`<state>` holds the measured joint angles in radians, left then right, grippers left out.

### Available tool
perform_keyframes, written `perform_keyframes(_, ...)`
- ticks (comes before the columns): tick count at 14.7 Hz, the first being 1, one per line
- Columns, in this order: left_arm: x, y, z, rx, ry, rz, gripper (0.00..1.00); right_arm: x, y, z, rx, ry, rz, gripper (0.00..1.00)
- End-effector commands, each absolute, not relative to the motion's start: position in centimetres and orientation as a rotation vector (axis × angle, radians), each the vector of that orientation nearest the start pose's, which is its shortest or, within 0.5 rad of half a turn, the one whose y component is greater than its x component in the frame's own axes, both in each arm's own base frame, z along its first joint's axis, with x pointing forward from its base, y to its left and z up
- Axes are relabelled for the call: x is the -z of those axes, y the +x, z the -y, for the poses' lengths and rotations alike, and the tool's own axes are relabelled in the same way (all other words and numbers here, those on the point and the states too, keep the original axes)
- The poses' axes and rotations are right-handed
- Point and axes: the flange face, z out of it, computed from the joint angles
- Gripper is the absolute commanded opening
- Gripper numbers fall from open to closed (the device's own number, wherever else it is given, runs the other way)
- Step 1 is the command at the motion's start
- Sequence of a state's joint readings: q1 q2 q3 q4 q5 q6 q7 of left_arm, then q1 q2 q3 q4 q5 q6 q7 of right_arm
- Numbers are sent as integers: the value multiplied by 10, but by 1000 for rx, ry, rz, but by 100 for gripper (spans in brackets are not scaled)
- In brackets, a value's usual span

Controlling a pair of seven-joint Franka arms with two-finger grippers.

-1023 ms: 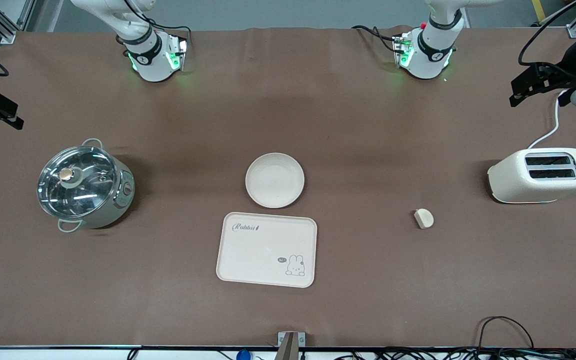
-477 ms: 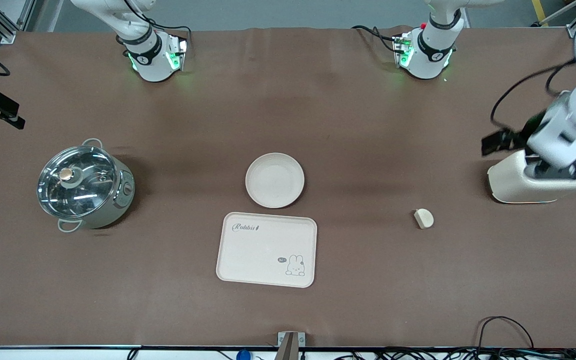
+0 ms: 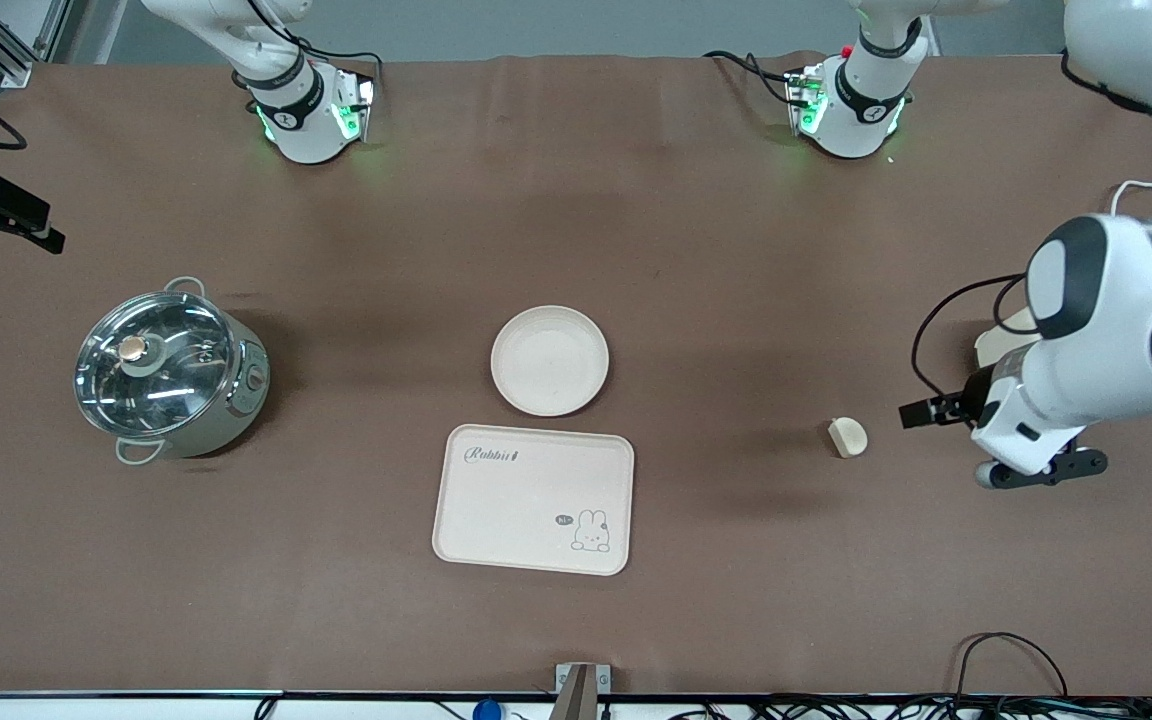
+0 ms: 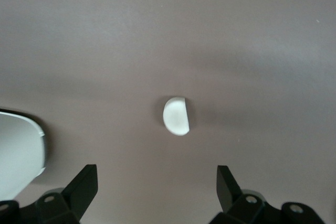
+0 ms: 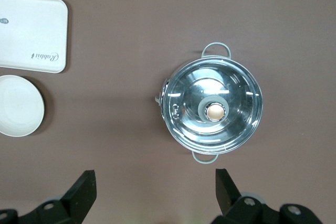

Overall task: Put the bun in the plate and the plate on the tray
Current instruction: 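Move the left gripper down over the small white bun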

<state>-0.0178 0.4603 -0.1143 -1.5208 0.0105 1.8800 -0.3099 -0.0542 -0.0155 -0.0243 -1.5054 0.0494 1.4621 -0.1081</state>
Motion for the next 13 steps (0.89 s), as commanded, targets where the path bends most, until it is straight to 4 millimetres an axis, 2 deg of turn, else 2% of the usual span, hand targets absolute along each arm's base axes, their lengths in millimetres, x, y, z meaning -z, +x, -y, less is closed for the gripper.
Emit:
perform_keyframes(1,-347,682,94,-129,-3121,404,100,-655,527,42,-45,-3072,55,100)
perform_keyframes(4,-298,671,118,-153,-3093,531,100,-657,527,39,-45,-3070,74,100)
perform_keyframes(6,-269,660,122,-134,-3065,546,100,-651,528,35,-70,-3062,84,100)
perform_keyframes(8,-246,651,113,-104,-3059,537,100,-623,534,26,-101,-2980,86,100)
perform_keyframes(9,-235,644,111,-87,-3062,532,100,-606,542,15,-108,-2979,111,100)
perform_keyframes(11,-220,637,105,-61,-3069,536,98,-550,562,-22,-137,-2974,183,100)
perform_keyframes(13,-203,631,100,-63,-3070,548,93,-513,571,-58,-126,-2952,217,100)
